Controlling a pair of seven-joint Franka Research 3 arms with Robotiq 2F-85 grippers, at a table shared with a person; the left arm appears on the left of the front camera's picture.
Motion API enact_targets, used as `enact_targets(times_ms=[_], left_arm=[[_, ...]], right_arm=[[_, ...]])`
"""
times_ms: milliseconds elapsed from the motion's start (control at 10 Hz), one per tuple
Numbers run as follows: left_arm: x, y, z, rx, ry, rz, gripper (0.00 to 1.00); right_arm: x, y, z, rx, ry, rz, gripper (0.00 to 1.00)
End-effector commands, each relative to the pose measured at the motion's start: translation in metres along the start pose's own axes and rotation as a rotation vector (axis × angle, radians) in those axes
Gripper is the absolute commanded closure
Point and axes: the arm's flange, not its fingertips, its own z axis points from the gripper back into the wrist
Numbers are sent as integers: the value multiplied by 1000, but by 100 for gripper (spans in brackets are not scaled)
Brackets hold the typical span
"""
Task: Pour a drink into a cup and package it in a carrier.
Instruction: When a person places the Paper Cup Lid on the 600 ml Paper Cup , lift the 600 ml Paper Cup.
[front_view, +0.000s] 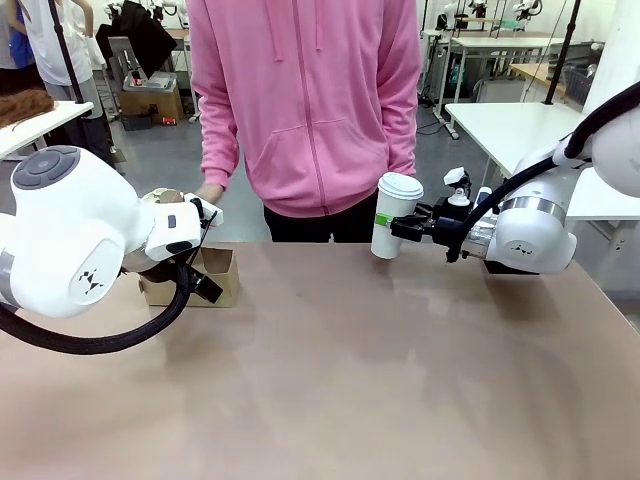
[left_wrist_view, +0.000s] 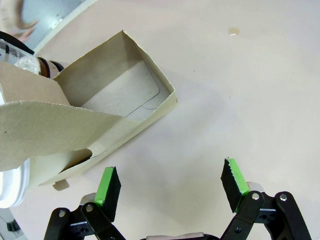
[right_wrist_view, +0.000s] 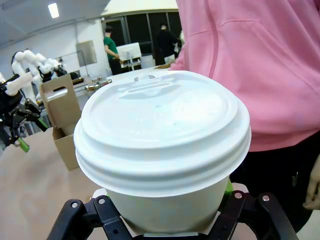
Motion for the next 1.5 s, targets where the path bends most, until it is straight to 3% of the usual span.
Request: enact_targets(times_ms=[0, 200, 500, 800, 1100, 1400], left_arm=[[0, 0, 0, -2, -1, 0, 0], [0, 0, 0, -2, -1, 0, 0], [0, 0, 0, -2, -1, 0, 0], [0, 0, 0, -2, -1, 0, 0], [0, 0, 0, -2, -1, 0, 0], [0, 0, 0, -2, -1, 0, 0]], right_arm=[[0, 0, 0, 0, 0, 0, 20], [35, 8, 10, 23, 41, 30, 20], [121, 33, 47, 31, 75, 40, 20], [194, 83, 103, 10, 76, 88, 20], [230, 131, 140, 14, 49, 106, 20], [232, 138, 142, 11, 55, 95, 20]])
